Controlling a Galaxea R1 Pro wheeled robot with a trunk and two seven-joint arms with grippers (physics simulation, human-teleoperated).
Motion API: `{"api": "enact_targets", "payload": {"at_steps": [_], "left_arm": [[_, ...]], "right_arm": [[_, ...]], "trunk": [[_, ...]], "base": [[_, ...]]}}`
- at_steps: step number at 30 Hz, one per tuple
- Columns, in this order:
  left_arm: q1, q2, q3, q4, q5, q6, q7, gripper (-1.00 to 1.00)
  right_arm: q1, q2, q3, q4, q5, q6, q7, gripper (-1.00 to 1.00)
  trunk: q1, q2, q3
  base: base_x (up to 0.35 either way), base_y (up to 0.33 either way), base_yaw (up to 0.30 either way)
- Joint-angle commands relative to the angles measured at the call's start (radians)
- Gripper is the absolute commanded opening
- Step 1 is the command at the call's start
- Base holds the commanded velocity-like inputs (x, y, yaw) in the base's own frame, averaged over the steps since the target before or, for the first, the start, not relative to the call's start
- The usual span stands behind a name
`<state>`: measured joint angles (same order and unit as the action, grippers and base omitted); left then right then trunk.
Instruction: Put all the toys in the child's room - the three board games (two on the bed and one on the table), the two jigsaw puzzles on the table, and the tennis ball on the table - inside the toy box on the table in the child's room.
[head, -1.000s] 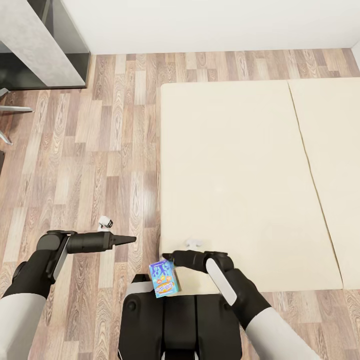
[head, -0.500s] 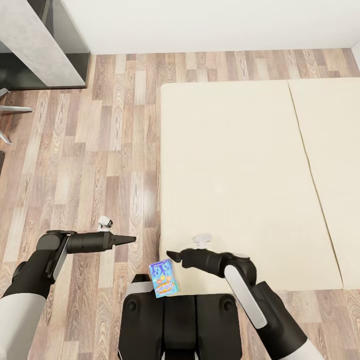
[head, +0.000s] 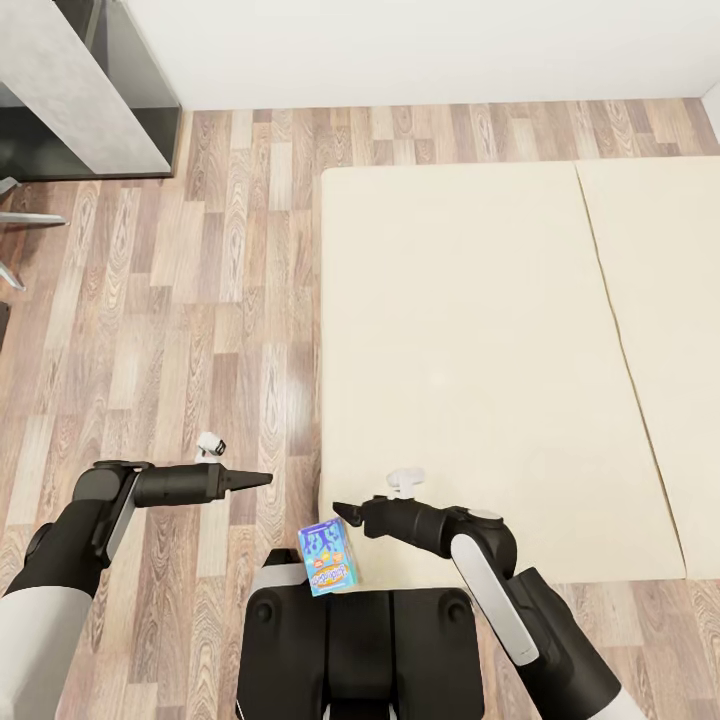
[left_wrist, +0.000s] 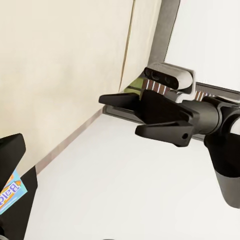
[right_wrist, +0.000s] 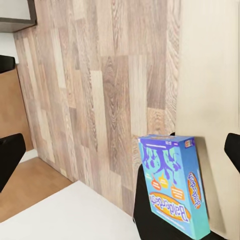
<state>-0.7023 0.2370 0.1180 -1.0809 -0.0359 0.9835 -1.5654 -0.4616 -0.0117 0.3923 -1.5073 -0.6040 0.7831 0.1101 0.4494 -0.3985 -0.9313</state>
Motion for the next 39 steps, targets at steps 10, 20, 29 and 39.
{"api": "enact_targets", "payload": {"at_steps": [10, 20, 29, 39], "left_arm": [[0.004, 0.005, 0.006, -0.005, -0.001, 0.018, -0.005, 1.0], [0.01, 0.012, 0.002, -0.005, -0.004, 0.02, -0.005, 1.0], [0.01, 0.01, -0.002, -0.003, -0.012, 0.018, -0.005, 1.0], [0.011, 0.012, -0.002, -0.002, -0.015, 0.018, -0.005, 1.0]], "right_arm": [[0.0, -0.001, -0.001, 0.003, 0.006, 0.0, 0.001, 1.0], [0.0, -0.001, -0.001, 0.017, 0.007, -0.005, 0.001, 1.0], [0.0, -0.001, -0.001, 0.019, 0.006, -0.022, 0.001, 1.0], [0.0, 0.001, 0.0, 0.04, 0.006, -0.027, -0.001, 1.0]], "trunk": [[0.001, -0.001, 0.013], [0.001, -0.001, 0.029], [0.001, -0.001, 0.044], [0.001, -0.001, 0.06]], "base": [[0.0, 0.0, 0.0], [0.0, 0.0, 0.0], [0.0, 0.0, 0.004], [0.0, 0.0, 0.071]]}}
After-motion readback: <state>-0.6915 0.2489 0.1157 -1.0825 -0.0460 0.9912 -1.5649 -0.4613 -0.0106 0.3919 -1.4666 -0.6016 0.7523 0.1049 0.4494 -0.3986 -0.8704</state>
